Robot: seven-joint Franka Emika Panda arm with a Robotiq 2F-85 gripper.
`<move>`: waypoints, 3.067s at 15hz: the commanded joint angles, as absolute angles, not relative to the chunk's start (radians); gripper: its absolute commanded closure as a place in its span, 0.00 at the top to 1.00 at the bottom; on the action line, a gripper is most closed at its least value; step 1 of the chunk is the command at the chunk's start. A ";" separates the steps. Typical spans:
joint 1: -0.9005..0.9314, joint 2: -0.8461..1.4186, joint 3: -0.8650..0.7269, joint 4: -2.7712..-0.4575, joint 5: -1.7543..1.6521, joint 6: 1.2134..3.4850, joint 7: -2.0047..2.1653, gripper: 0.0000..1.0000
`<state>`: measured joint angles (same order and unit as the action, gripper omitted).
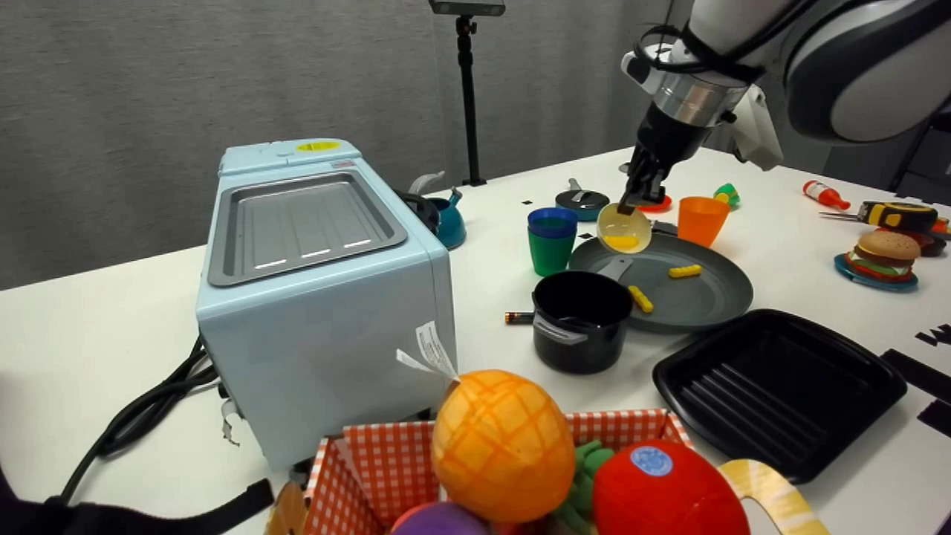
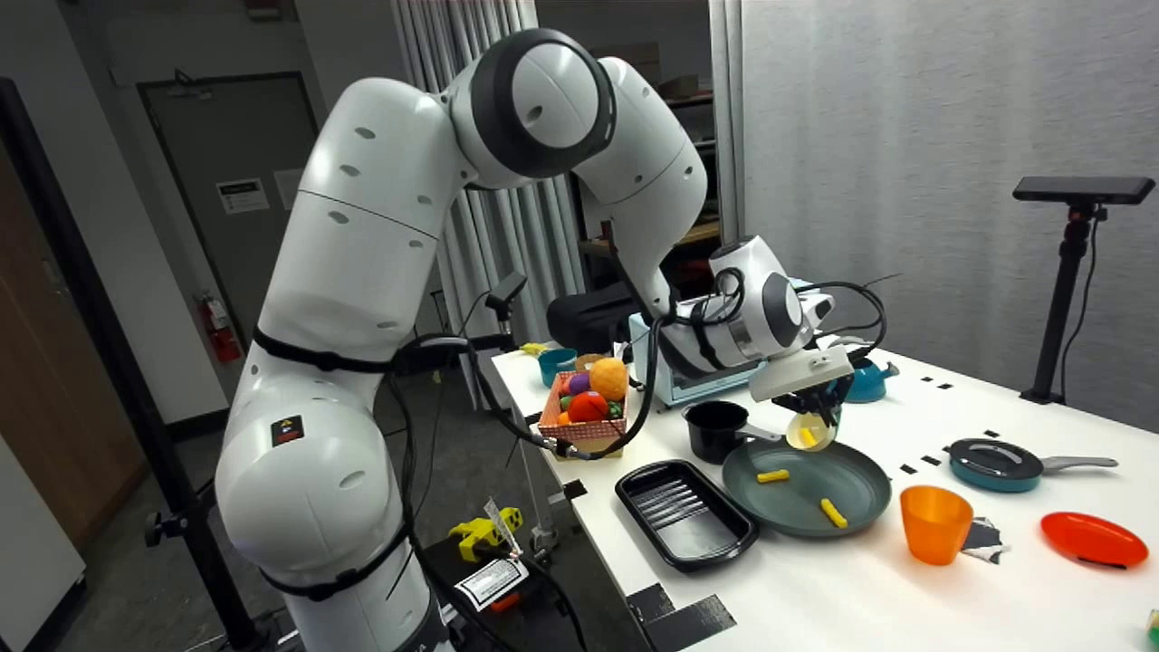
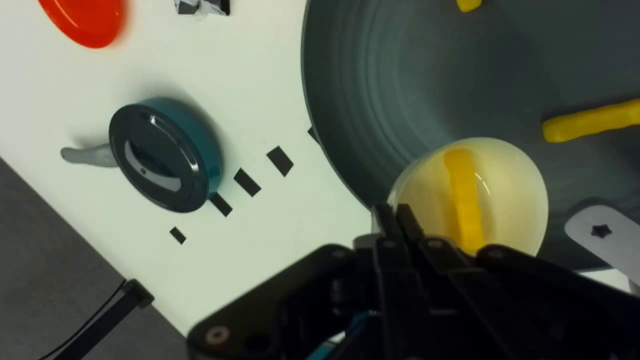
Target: Pour some of the content from the orange cup onto the plate, pick up one object and put it on the small plate and pour it back onto the big plate, and then pour the rest of the content from the orange cup.
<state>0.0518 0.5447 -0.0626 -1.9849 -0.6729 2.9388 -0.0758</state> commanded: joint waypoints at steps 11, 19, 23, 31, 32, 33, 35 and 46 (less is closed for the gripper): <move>0.833 0.634 -1.076 -1.928 -1.043 3.440 0.658 0.01; 1.205 1.055 -1.490 -2.208 -0.458 3.768 0.563 0.01; 1.263 1.183 -1.449 -2.340 -0.291 3.812 0.576 0.01; 1.072 1.113 -1.340 -2.451 0.026 4.020 0.281 0.01; 1.005 1.072 -1.331 -2.441 0.045 4.070 0.224 0.01; 0.944 1.022 -1.324 -2.426 0.037 4.102 0.171 0.01; 0.985 1.037 -1.234 -2.423 0.185 4.098 0.097 0.01; 0.900 0.812 -0.899 -2.251 0.315 3.724 -0.217 0.01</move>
<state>0.9701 0.9287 -0.9470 -2.3198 0.2997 3.8953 -0.1218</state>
